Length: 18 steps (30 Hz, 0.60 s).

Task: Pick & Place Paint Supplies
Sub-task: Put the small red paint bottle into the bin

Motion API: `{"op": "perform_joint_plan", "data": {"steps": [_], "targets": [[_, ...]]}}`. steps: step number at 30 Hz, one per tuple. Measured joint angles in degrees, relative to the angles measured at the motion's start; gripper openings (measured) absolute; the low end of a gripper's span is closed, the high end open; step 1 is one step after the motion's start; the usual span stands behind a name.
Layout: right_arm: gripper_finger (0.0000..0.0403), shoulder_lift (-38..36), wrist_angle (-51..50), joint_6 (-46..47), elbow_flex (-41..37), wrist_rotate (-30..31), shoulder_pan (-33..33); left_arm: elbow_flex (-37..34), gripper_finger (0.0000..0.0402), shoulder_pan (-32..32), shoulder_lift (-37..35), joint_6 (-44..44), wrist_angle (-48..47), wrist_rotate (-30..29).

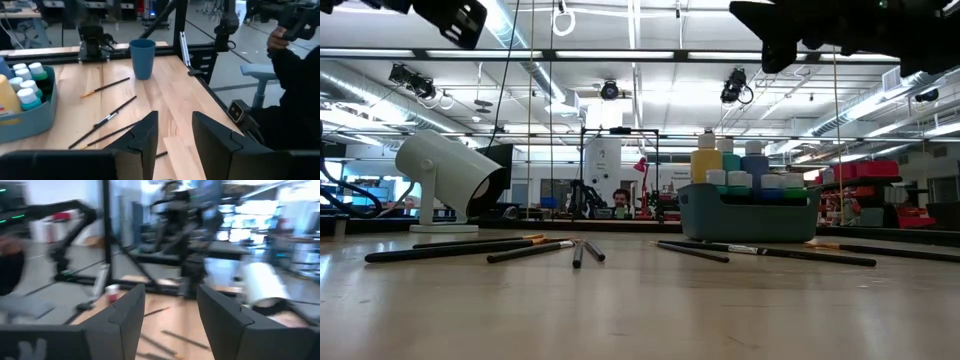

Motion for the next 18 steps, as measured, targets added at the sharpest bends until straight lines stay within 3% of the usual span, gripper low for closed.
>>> {"op": "perform_joint_plan", "data": {"steps": [3,7,10,18], "targets": [[0.0184,-0.02,0.95,-0.43,0.23,4.09,-0.16,0.06,0.0127,0.02,2.53,0.27,0.01,1.0],[0.0184,-0.01,1.9,-1.63,0.5,6.02,-0.33,0.06,0.0131,-0.33,6.62,1.18,1.26,10.22],[0.0184,-0.01,1.91,-1.0,0.5,5.59,-0.29,0.06,0.0146,-1.85,9.78,-0.03,2.84,13.86],[0.0184,-0.01,2.07,1.52,0.5,4.08,-0.26,0.08,0.0191,-10.61,21.06,4.8,6.84,14.86]]}}
